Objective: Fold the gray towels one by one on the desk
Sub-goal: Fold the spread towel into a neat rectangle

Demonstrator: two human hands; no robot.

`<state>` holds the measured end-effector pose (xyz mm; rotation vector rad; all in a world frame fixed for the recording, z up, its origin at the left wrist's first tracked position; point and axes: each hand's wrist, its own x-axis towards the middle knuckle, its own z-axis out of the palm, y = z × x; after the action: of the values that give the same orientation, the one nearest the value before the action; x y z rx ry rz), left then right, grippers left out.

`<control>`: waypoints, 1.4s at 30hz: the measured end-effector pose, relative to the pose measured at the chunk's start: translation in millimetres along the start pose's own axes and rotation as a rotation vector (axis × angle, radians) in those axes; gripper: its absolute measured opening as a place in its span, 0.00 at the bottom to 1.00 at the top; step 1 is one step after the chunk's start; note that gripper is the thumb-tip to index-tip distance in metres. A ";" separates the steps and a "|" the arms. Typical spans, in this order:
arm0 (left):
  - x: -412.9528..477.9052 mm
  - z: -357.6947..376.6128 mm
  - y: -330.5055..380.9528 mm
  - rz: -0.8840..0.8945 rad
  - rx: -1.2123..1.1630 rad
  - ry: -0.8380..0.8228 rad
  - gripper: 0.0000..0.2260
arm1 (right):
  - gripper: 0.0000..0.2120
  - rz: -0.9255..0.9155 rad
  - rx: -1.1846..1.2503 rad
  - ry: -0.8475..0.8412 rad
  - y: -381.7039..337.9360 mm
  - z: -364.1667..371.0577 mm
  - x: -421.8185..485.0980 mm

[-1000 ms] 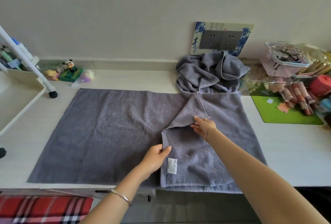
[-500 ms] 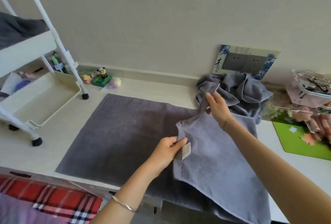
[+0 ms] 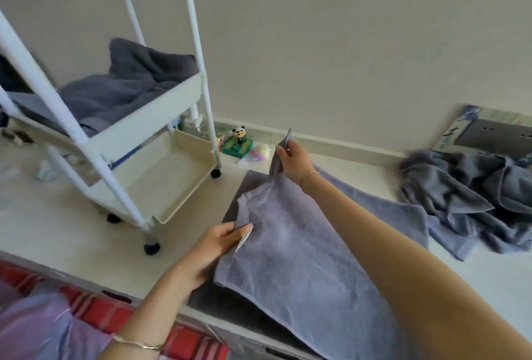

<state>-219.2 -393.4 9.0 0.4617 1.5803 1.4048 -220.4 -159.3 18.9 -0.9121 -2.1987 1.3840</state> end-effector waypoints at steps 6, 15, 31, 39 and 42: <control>42.6 -100.1 -72.9 -0.182 0.665 0.196 0.11 | 0.14 0.282 -0.275 -0.222 31.9 94.0 32.7; 85.2 -59.3 -88.5 0.126 1.327 0.229 0.28 | 0.22 0.146 -0.390 -0.185 120.1 92.1 -26.1; 131.1 28.8 -113.3 -0.041 1.566 0.080 0.44 | 0.23 0.284 -0.754 0.075 237.2 -96.7 -132.0; 133.6 120.7 -117.1 0.276 1.504 -0.060 0.38 | 0.05 0.499 -0.128 0.700 232.2 -135.0 -154.0; 132.7 157.9 -127.0 0.293 1.449 -0.190 0.45 | 0.05 0.669 0.013 0.573 239.7 -143.8 -162.2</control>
<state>-116.7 -235.6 -143.5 1.6312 2.1973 0.1183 61.5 -107.2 -130.3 -1.8762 -1.5007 1.1622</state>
